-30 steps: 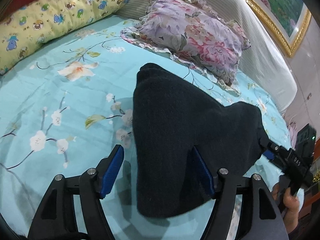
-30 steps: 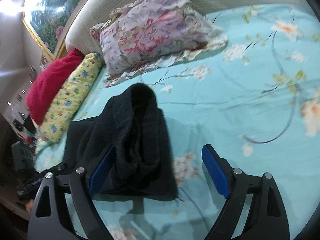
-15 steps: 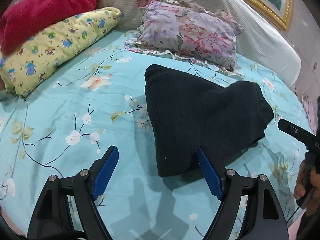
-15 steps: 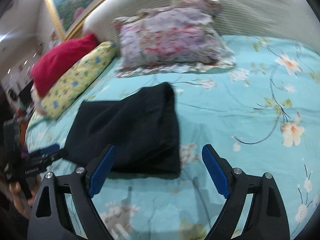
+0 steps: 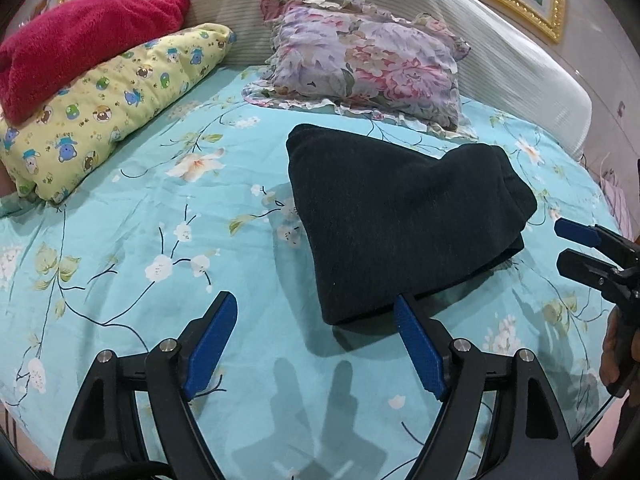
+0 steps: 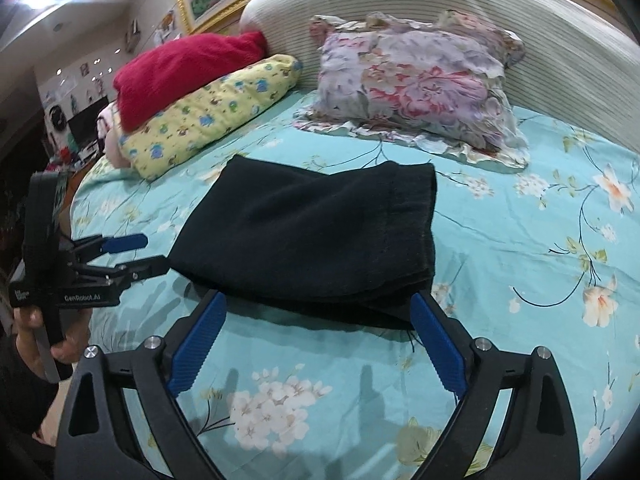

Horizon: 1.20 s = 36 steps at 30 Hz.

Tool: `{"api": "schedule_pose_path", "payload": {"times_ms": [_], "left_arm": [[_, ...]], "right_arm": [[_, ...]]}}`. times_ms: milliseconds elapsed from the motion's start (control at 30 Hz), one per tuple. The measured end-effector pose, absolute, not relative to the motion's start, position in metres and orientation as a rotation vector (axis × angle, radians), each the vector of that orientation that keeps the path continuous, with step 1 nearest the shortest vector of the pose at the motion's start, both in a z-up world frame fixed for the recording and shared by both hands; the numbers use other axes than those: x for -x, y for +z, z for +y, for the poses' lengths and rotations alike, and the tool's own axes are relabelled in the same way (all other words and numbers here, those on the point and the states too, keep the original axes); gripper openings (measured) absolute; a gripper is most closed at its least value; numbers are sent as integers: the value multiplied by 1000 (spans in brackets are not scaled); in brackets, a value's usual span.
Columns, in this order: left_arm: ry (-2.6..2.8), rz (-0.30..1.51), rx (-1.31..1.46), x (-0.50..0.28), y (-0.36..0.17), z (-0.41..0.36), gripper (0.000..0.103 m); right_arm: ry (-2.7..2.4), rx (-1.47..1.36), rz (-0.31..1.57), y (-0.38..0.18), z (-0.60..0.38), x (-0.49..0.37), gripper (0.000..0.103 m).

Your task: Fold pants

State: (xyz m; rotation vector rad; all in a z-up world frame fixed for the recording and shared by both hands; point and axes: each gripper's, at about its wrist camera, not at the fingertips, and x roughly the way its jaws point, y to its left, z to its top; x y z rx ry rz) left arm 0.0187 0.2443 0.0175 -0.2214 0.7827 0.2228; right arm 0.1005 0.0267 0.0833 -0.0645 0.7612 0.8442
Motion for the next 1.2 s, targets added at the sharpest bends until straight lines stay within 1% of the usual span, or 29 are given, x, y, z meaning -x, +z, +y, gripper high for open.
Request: {"api": "schedule_pose_path", "payload": {"times_ms": [200, 333, 600, 833, 1200], "left_arm": [[243, 776, 181, -9, 16, 243, 81], [262, 775, 138, -9, 14, 237, 81], [282, 758, 91, -14, 7, 224, 83], [289, 775, 71, -23, -2, 221, 83], [296, 765, 48, -29, -5, 217, 84]], "right_arm": [[849, 99, 768, 80, 24, -94, 94], [851, 115, 773, 77, 23, -95, 98], [854, 118, 773, 67, 23, -100, 99], [837, 136, 825, 51, 29, -108, 99], [844, 150, 817, 43, 38, -110, 99]]}}
